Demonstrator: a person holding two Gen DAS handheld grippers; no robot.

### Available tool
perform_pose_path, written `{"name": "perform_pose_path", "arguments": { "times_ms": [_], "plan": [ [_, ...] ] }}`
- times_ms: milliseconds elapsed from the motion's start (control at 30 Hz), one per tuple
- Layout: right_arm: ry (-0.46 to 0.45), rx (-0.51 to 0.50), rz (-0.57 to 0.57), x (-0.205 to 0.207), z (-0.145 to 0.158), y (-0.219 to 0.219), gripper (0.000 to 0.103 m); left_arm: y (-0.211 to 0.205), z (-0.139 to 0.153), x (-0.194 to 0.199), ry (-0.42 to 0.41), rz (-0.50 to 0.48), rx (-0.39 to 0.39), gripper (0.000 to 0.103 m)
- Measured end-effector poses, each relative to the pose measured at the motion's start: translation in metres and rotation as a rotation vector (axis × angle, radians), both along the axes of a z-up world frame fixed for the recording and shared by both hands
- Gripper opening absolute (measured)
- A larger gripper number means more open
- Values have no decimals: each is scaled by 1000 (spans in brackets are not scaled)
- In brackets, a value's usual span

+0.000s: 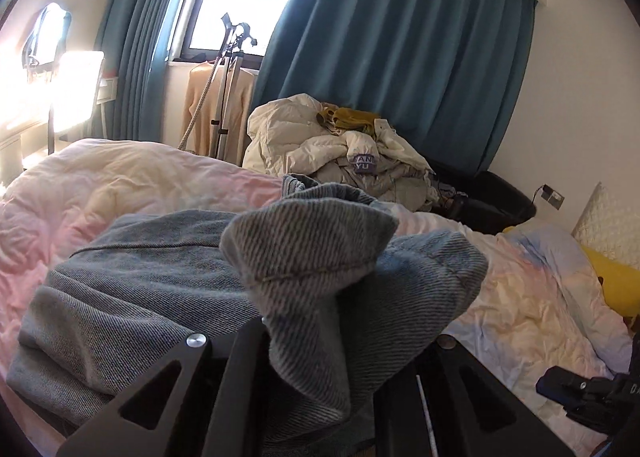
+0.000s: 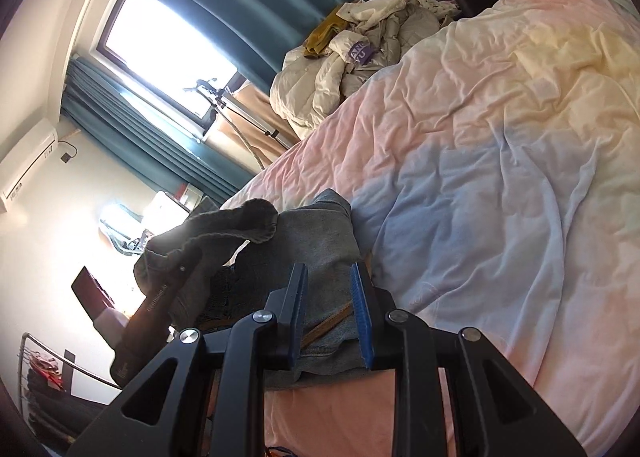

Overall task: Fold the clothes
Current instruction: 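Lift the waistband end with the left gripper and fold it over the jeans, then lower the fold onto the jeans and open both grippers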

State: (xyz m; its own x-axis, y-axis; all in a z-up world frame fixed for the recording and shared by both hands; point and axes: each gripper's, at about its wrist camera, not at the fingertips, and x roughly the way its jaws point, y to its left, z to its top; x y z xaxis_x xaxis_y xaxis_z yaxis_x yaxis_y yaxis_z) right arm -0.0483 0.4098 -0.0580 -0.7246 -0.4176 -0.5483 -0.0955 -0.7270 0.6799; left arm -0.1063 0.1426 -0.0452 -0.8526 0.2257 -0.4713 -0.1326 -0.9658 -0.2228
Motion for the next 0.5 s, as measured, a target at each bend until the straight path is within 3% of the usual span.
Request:
{"name": "perform_pose_path", "arguments": {
  "times_ms": [100,267,433,500],
  "plan": [
    [-25,6,24,-7,-7,-5,23,8,-15,-2,-23,-21,-94,10],
    [-56,2,70,-17,-18,-15,23,10,-28,-7,-81,-50,-222,22],
    [-55,0,85,-20,-22,-21,23,17,-19,13,-56,-114,-311,51],
    [-43,-18,86,-19,-21,-20,23,18,-8,23,-31,-139,-300,60]
  ]
}}
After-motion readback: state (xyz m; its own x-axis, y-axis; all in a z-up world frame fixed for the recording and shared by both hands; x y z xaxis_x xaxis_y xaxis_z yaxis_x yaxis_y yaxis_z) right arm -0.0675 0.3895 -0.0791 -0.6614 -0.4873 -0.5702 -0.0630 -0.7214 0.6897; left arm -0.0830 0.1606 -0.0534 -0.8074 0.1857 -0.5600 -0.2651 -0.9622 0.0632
